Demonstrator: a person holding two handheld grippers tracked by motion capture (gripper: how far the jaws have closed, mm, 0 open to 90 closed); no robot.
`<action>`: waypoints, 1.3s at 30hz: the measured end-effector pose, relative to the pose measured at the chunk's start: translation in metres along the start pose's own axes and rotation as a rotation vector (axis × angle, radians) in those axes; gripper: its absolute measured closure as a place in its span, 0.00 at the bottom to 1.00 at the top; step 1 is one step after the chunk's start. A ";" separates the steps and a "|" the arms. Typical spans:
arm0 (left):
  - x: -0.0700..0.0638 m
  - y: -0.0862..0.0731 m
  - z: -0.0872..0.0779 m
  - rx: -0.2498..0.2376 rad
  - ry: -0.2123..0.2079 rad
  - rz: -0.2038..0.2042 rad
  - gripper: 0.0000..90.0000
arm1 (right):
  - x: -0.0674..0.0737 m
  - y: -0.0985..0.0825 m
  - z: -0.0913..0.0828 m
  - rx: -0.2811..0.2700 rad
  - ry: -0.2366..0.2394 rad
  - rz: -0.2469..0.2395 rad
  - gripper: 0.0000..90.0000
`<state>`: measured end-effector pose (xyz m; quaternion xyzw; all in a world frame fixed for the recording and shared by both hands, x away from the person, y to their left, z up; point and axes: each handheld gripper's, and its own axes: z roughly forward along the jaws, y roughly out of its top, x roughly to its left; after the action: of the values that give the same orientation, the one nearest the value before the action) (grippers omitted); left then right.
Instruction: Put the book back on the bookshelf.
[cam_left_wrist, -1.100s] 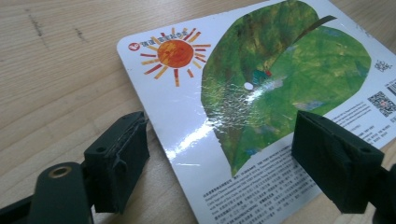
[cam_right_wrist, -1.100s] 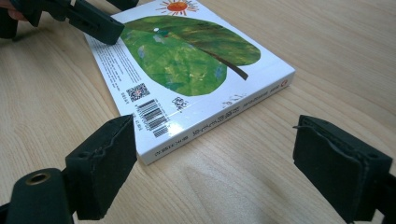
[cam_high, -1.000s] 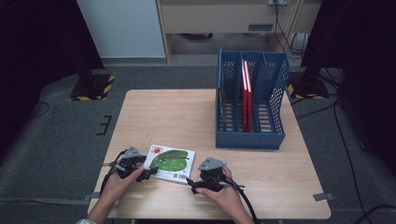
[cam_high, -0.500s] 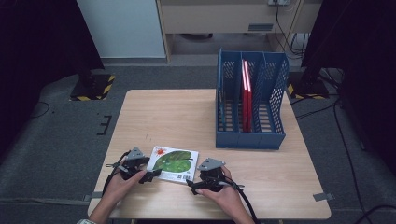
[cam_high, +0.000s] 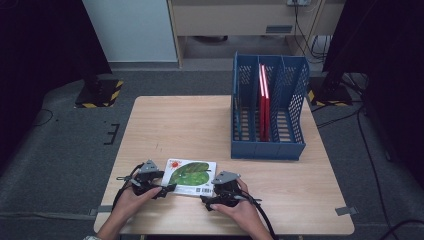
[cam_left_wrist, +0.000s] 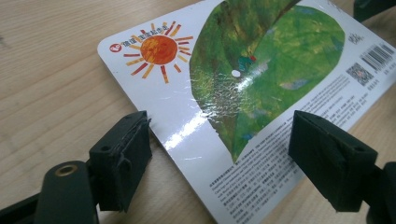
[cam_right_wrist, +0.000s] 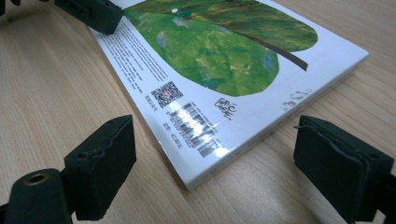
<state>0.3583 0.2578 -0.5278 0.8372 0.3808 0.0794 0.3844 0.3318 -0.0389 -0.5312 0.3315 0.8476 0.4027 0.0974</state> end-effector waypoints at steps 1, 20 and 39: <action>-0.003 0.001 0.001 0.006 -0.006 0.005 0.22 | 0.000 0.000 0.000 0.001 -0.001 0.000 0.15; -0.011 0.007 0.006 -0.001 -0.044 0.014 0.25 | -0.006 -0.012 -0.011 0.034 -0.054 -0.027 0.28; 0.022 0.036 0.029 0.036 -0.035 0.045 0.20 | -0.004 -0.012 -0.011 0.033 -0.067 -0.025 0.29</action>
<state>0.4067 0.2410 -0.5263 0.8537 0.3563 0.0668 0.3738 0.3241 -0.0535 -0.5333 0.3357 0.8546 0.3758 0.1254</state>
